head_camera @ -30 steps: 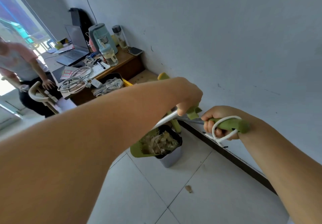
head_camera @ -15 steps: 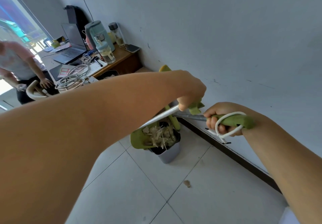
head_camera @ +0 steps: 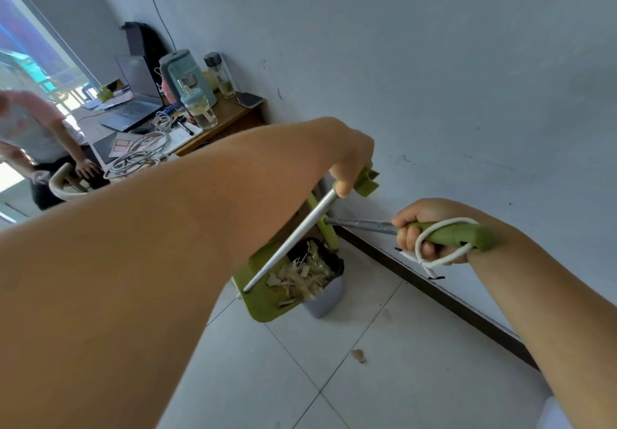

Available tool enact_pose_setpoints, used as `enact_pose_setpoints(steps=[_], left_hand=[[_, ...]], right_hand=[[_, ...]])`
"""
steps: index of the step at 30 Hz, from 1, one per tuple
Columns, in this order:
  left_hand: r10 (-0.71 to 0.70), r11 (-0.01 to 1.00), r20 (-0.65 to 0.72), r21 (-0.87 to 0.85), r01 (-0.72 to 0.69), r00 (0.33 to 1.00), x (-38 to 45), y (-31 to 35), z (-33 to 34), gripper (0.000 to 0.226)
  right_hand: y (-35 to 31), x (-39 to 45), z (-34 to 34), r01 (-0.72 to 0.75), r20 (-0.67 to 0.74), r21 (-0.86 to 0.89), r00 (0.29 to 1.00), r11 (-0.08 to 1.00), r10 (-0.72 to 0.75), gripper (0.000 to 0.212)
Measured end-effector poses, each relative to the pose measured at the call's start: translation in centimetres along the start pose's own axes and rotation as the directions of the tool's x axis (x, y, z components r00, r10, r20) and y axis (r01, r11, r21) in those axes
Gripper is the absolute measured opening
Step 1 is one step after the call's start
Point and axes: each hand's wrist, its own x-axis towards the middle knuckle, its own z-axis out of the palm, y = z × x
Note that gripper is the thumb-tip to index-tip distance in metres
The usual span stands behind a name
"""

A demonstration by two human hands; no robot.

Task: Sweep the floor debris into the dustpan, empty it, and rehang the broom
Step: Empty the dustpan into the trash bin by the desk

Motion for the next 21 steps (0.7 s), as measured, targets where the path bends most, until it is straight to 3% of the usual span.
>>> enact_pose_setpoints(steps=[8, 15, 18, 21], left_hand=[[-0.074, 0.989, -0.029, -0.131, 0.069, 0.997, -1.0, -2.8, -2.9, 0.029], [-0.082, 0.989, 0.018, -0.12, 0.083, 0.996, -0.2, -2.4, -0.1, 0.027], [-0.102, 0.98, -0.022, -0.177, 0.097, 0.995, -0.5, -3.4, -2.7, 0.028], [-0.129, 0.967, -0.043, -0.225, 0.116, 0.991, -0.6, -4.1, -2.8, 0.031]], right_hand=[[-0.2, 0.3, -0.2, -0.031, 0.023, 0.01, 0.999, 0.999, 0.031, 0.042], [0.2, 1.2, -0.3, -0.032, 0.028, 0.025, 0.999, 0.999, 0.031, 0.047], [0.1, 1.3, -0.2, -0.031, 0.025, 0.023, 0.999, 0.999, 0.03, 0.038], [0.0, 1.6, 0.2, -0.033, 0.014, 0.024, 0.999, 0.999, 0.032, 0.042]])
